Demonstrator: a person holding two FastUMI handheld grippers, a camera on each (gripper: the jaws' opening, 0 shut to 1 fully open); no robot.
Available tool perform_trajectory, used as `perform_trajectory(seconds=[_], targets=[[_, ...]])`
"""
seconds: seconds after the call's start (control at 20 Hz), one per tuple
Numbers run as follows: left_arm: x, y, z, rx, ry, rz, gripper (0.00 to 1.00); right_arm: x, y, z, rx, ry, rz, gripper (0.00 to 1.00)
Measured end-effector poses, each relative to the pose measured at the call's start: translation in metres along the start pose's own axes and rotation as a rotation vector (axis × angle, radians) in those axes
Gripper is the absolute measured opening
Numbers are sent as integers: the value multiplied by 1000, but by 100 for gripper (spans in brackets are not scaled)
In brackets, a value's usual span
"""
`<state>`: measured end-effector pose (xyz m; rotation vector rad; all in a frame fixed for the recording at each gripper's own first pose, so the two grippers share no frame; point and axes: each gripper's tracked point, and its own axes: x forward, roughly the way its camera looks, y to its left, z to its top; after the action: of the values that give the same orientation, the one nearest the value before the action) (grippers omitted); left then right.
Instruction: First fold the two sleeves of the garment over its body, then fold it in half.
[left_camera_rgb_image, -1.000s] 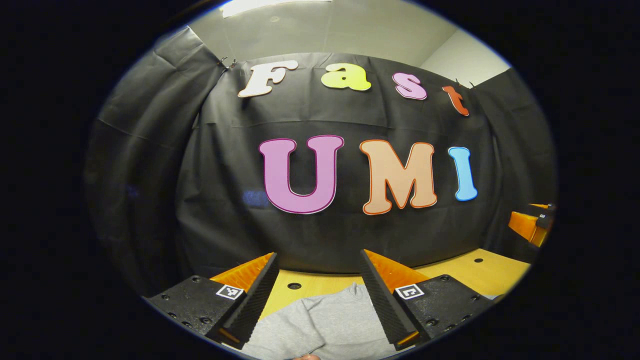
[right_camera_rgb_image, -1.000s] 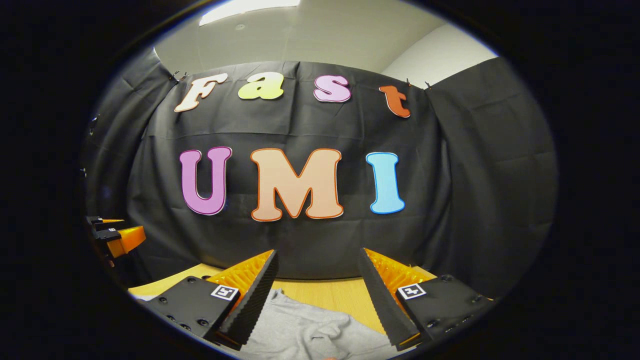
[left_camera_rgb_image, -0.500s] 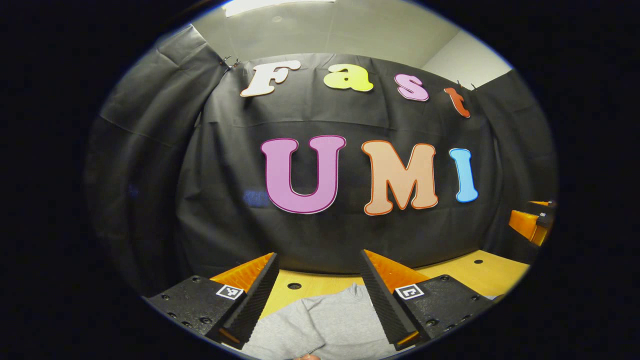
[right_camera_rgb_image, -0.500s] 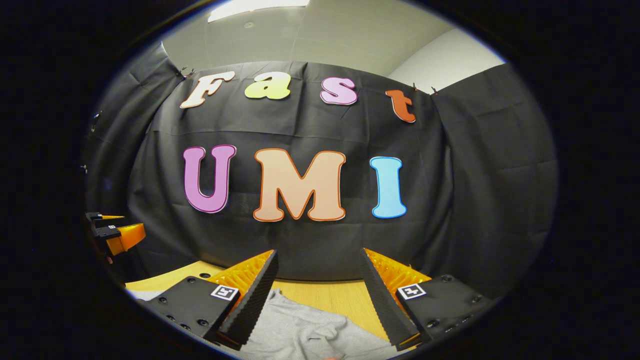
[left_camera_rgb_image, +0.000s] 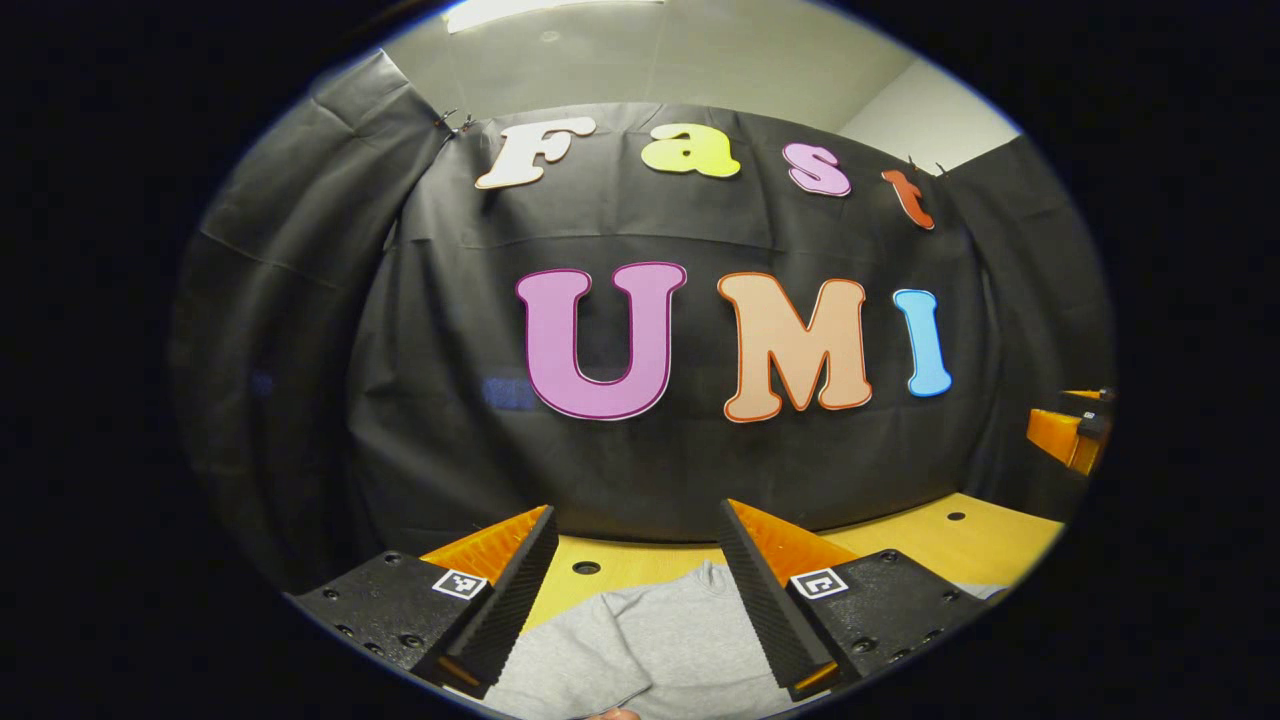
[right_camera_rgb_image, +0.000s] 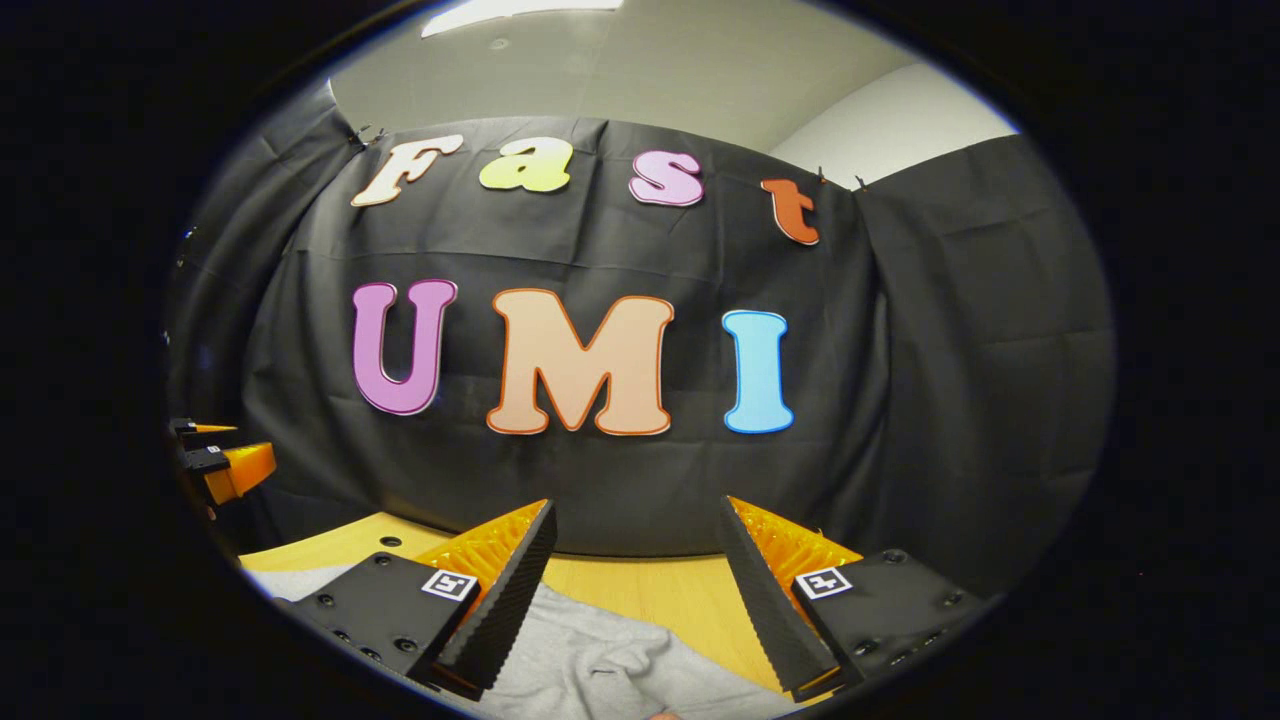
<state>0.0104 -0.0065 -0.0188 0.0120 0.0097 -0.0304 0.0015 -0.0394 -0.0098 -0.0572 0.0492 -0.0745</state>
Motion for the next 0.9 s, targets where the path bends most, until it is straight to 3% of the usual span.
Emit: perform_trajectory(seconds=[0.05, 0.6, 0.9], targets=[[1, 0, -2, 3, 4, -1, 94, 0, -8, -4, 0, 9, -16, 100], [9, -13, -4, 18, 9, -35, 94, -18, -85, -49, -51, 123, -165, 100], [12, -26, -9, 10, 29, -60, 94, -43, -128, -92, -93, 221, -231, 99]])
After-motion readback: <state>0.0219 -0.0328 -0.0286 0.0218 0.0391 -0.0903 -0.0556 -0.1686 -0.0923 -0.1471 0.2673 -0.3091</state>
